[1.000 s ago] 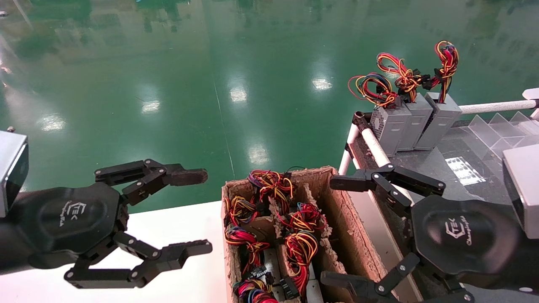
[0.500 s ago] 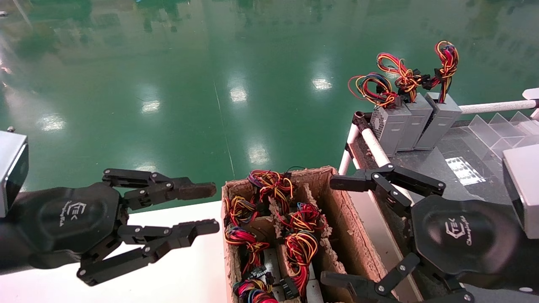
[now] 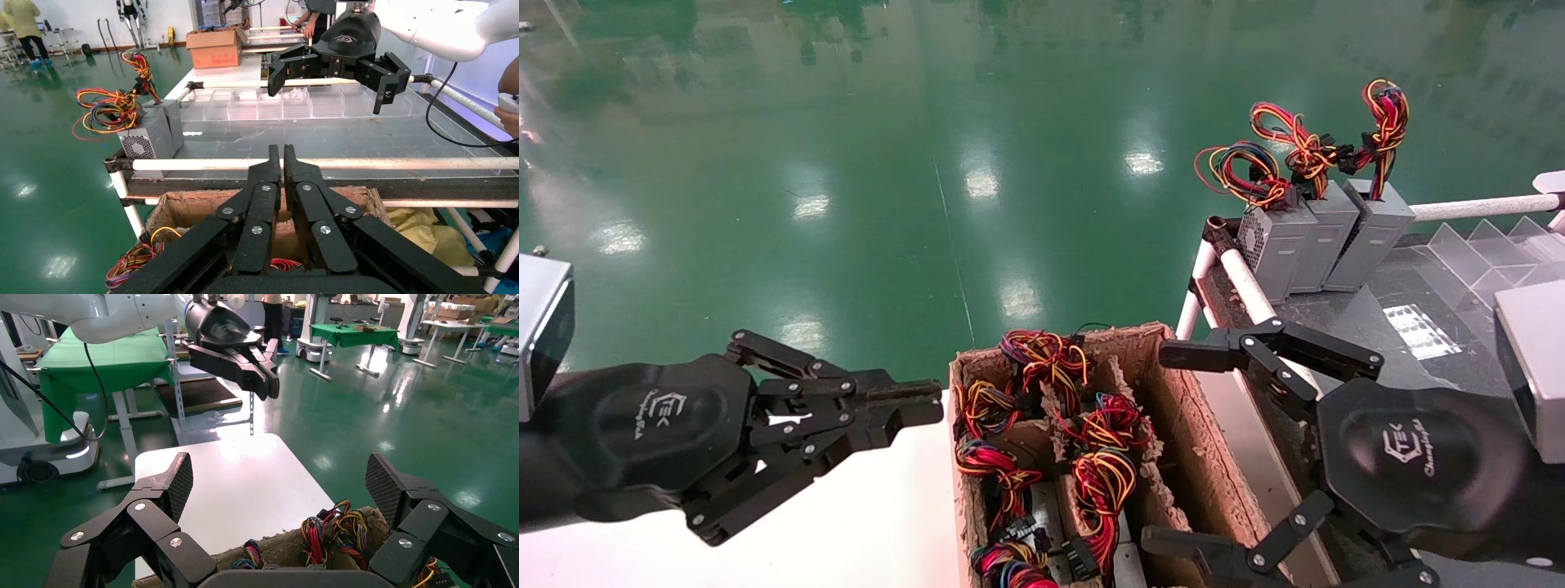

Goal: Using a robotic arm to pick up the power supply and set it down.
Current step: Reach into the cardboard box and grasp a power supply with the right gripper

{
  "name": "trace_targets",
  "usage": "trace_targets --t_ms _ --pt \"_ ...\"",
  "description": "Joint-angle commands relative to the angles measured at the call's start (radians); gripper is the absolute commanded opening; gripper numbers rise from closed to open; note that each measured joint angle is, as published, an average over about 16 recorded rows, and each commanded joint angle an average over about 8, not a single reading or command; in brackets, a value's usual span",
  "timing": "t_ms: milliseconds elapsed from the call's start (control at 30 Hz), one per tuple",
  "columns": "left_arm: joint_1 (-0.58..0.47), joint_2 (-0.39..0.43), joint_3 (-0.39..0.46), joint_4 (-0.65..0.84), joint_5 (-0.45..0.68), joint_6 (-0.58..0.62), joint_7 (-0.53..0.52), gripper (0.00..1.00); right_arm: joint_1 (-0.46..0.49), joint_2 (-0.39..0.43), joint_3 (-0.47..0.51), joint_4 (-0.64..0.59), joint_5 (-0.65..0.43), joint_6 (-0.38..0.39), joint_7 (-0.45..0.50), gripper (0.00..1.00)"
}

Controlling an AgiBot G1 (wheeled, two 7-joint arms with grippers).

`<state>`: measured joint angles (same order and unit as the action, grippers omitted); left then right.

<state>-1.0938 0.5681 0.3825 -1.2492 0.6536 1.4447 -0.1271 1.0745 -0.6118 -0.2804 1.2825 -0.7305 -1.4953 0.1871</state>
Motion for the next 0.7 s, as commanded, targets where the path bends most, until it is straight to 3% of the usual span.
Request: trace_targets --t_ms 33,267,300,700 --pt "0.0 0.0 0.0 0.0 0.0 0.0 0.0 0.11 0.0 0.0 0.0 0.0 0.0 0.0 0.0 1.0" --pt "0.0 0.0 0.0 0.0 0.0 0.0 0.0 0.97 0.0 0.0 0.0 0.0 0.0 0.0 0.0 1.0" --pt "0.0 0.0 0.0 0.0 0.0 0.0 0.0 1.0 0.0 0.0 0.0 0.0 0.0 0.0 0.0 1.0" --pt "0.0 0.0 0.0 0.0 0.0 0.0 0.0 1.0 0.0 0.0 0.0 0.0 0.0 0.0 0.0 1.0"
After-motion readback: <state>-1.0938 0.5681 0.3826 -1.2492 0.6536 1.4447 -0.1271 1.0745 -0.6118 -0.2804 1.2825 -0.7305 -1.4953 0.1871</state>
